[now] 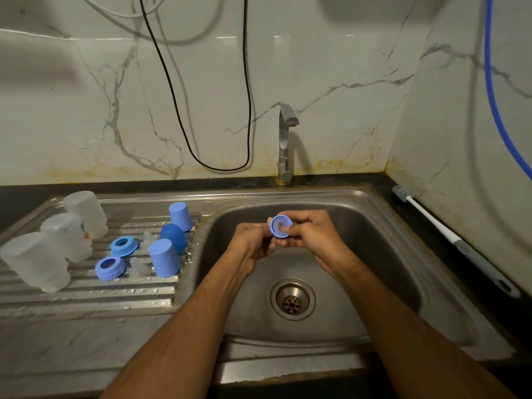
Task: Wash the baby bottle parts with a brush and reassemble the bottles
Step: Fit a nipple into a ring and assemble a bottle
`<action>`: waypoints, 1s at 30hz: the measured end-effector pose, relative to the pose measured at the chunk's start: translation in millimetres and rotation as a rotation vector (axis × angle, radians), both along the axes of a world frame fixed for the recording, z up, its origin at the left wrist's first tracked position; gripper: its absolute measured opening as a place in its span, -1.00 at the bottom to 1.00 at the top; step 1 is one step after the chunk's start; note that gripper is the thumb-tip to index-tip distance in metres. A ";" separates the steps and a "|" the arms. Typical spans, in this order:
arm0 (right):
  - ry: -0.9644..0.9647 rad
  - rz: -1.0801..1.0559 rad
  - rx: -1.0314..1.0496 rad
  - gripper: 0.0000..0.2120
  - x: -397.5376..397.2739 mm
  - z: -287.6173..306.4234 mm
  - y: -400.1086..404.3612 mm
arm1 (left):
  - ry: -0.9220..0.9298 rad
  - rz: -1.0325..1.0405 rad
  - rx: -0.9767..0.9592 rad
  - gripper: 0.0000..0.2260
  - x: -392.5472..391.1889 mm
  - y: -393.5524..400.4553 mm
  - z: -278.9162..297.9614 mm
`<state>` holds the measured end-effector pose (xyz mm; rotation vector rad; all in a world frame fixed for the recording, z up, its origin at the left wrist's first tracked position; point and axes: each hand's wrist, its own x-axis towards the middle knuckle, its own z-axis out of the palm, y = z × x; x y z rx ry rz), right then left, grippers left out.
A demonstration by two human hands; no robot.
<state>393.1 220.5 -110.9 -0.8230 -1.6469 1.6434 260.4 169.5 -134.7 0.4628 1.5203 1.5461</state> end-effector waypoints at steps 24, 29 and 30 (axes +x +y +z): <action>0.022 -0.059 -0.117 -0.78 0.3 -0.7 1.7 | -0.063 -0.154 0.124 -0.73 -1.5 -8.1 -0.1; -0.022 -0.086 0.116 -0.75 -4.7 -0.8 0.7 | -0.015 -0.060 0.080 -0.70 5.8 -5.5 8.2; -0.027 -0.092 0.136 -0.75 -5.2 -0.7 0.9 | -0.002 -0.048 0.077 -0.70 6.9 -5.8 9.8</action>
